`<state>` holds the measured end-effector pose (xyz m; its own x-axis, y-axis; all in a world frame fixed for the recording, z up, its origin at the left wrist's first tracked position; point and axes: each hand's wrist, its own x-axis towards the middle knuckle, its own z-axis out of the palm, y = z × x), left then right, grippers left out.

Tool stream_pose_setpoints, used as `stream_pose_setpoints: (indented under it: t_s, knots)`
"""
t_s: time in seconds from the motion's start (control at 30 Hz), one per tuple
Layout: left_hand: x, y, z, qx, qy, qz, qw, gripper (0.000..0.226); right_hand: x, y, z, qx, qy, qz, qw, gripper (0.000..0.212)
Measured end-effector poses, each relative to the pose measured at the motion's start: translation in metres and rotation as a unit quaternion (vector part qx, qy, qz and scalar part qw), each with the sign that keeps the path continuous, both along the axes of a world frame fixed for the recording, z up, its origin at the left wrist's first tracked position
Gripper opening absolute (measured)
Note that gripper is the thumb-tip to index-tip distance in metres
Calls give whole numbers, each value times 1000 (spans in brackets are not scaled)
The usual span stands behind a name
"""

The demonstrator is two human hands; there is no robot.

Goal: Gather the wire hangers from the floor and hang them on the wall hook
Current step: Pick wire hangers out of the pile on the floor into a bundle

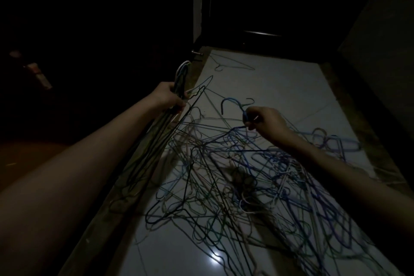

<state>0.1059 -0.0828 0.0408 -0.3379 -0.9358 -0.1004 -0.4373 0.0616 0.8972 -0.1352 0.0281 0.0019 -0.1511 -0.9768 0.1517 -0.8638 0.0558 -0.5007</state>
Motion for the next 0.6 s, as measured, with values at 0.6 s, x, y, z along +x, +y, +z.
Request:
stream_pose_setpoints:
  t_s: [0.6]
  knots:
    - [-92, 46, 6, 149, 82, -95, 981, 25, 8, 5, 43, 34, -171, 38, 984, 14]
